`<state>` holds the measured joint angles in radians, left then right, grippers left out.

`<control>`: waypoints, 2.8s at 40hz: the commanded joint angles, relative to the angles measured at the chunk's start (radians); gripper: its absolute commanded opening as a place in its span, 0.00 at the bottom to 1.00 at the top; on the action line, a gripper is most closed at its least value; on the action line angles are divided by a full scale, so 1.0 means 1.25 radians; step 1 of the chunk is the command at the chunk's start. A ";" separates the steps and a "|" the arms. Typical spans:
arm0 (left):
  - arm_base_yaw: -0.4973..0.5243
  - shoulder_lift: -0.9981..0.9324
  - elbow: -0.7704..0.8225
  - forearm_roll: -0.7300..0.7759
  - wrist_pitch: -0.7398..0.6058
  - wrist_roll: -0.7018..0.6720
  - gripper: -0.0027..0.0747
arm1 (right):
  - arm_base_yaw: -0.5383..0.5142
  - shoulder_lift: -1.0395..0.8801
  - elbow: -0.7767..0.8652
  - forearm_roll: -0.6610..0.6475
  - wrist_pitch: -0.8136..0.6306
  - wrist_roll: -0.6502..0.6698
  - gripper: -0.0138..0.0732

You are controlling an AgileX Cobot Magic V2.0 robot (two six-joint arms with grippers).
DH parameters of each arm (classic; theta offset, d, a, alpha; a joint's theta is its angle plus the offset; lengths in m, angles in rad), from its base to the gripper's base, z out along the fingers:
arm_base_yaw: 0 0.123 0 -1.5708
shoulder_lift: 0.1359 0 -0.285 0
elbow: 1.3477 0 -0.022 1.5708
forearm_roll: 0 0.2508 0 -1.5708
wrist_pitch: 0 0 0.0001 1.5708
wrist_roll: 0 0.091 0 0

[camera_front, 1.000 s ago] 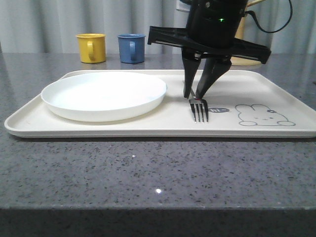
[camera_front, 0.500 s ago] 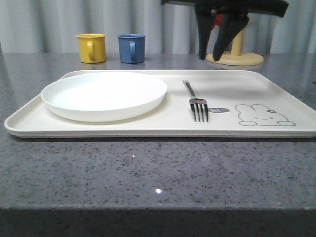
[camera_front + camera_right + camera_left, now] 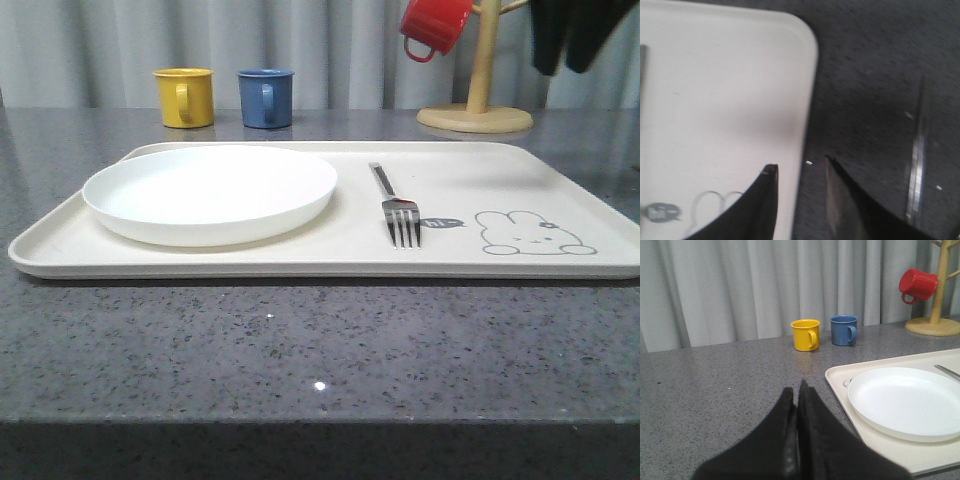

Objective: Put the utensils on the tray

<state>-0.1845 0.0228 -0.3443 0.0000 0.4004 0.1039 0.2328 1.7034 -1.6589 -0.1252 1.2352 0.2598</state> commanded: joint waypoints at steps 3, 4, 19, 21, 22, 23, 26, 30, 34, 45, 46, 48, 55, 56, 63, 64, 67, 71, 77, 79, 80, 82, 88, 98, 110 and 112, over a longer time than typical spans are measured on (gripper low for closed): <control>0.000 0.010 -0.021 -0.009 -0.062 -0.007 0.01 | -0.128 -0.096 0.093 -0.011 0.076 -0.057 0.50; 0.000 0.010 -0.021 -0.009 -0.062 -0.007 0.01 | -0.156 -0.104 0.114 -0.011 0.069 -0.064 0.50; 0.000 0.010 -0.021 -0.009 -0.062 -0.007 0.01 | -0.301 -0.101 0.232 0.083 -0.091 -0.148 0.50; 0.000 0.010 -0.021 -0.009 -0.062 -0.007 0.01 | -0.301 -0.094 0.232 0.083 -0.096 -0.148 0.50; 0.000 0.010 -0.021 -0.009 -0.062 -0.007 0.01 | -0.301 -0.092 0.232 0.084 -0.098 -0.148 0.50; 0.000 0.010 -0.021 -0.009 -0.062 -0.007 0.01 | -0.301 -0.086 0.232 0.085 -0.098 -0.148 0.50; 0.000 0.010 -0.021 -0.009 -0.062 -0.007 0.01 | -0.299 -0.074 0.232 0.088 -0.098 -0.148 0.50; 0.000 0.010 -0.021 -0.009 -0.062 -0.007 0.01 | -0.289 -0.052 0.232 0.094 -0.100 -0.148 0.50; 0.000 0.010 -0.021 -0.009 -0.062 -0.007 0.01 | -0.275 -0.035 0.232 0.094 -0.102 -0.148 0.50; 0.000 0.010 -0.021 -0.009 -0.062 -0.007 0.01 | -0.260 0.002 0.232 0.094 -0.106 -0.148 0.50; 0.000 0.010 -0.021 -0.009 -0.062 -0.007 0.01 | -0.260 0.004 0.232 0.094 -0.105 -0.148 0.50; 0.000 0.010 -0.021 -0.009 -0.062 -0.007 0.01 | -0.260 0.009 0.232 0.094 -0.100 -0.148 0.50; 0.000 0.010 -0.021 -0.009 -0.062 -0.007 0.01 | -0.260 0.010 0.232 0.091 -0.091 -0.148 0.33; 0.000 0.010 -0.021 -0.009 -0.062 -0.007 0.01 | -0.260 0.009 0.232 0.091 -0.090 -0.148 0.30; 0.000 0.010 -0.021 -0.009 -0.062 -0.007 0.01 | -0.260 0.004 0.226 0.085 -0.075 -0.148 0.16; 0.000 0.010 -0.021 -0.009 -0.062 -0.007 0.01 | -0.260 0.002 0.225 0.085 -0.070 -0.147 0.16; 0.000 0.010 -0.021 -0.009 -0.062 -0.007 0.01 | -0.260 -0.014 0.208 0.085 -0.049 -0.131 0.16; 0.000 0.010 -0.021 -0.009 -0.062 -0.007 0.01 | -0.248 -0.044 0.176 0.085 -0.013 -0.095 0.16; 0.000 0.010 -0.021 -0.009 -0.062 -0.007 0.01 | -0.202 -0.076 0.102 0.085 0.069 -0.052 0.16; 0.000 0.010 -0.021 -0.009 -0.062 -0.007 0.01 | -0.180 -0.078 0.081 0.086 0.081 -0.040 0.16; 0.000 0.010 -0.021 -0.009 -0.062 -0.007 0.01 | -0.165 -0.078 0.073 0.086 0.081 -0.033 0.16; 0.000 0.010 -0.021 -0.009 -0.062 -0.007 0.01 | -0.140 -0.078 0.059 0.086 0.081 -0.017 0.16; 0.000 0.010 -0.021 -0.009 -0.062 -0.007 0.01 | -0.043 -0.065 0.047 0.088 0.080 0.040 0.16; 0.000 0.010 -0.021 -0.009 -0.062 -0.007 0.01 | 0.071 -0.007 0.047 0.120 0.037 0.113 0.16; 0.000 0.010 -0.021 -0.009 -0.062 -0.007 0.01 | 0.100 0.063 0.047 0.170 -0.011 0.125 0.16; 0.000 0.010 -0.021 -0.009 -0.062 -0.007 0.01 | 0.100 0.068 0.047 0.171 -0.015 0.128 0.16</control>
<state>-0.1845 0.0228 -0.3443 0.0000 0.4004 0.1039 0.3602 1.8252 -1.5670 0.0817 1.2320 0.4102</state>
